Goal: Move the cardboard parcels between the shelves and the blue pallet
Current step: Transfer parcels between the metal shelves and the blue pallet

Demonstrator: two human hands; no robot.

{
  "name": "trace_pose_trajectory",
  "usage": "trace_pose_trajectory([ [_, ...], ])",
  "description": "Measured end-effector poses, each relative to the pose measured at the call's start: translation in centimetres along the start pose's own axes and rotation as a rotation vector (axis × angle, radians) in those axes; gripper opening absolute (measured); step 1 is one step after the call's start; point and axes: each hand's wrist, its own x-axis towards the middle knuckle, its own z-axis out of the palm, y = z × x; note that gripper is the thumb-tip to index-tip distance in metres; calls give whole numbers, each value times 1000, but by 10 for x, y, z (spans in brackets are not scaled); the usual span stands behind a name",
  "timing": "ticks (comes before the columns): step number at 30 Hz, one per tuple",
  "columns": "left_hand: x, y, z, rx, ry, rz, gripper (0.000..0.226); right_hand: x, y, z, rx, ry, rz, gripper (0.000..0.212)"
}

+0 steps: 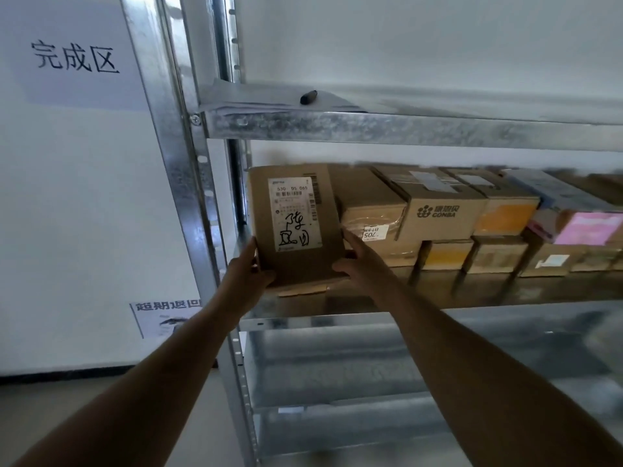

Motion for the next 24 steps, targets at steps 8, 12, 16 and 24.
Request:
trace_pose_trajectory([
  [8,-74,5,45,-35,-37,177,71,-88,23,-24,7,71,-153,65],
  [12,-105,18,95,-89,-81,171,78,-142,31,-65,2,94,-180,69],
  [16,-129,30,157,-101,-93,155,76,-193,48,-113,-39,158,-223,72],
  [24,-151,58,291,-113,-229,214,76,-281,95,-217,12,331,-239,75],
])
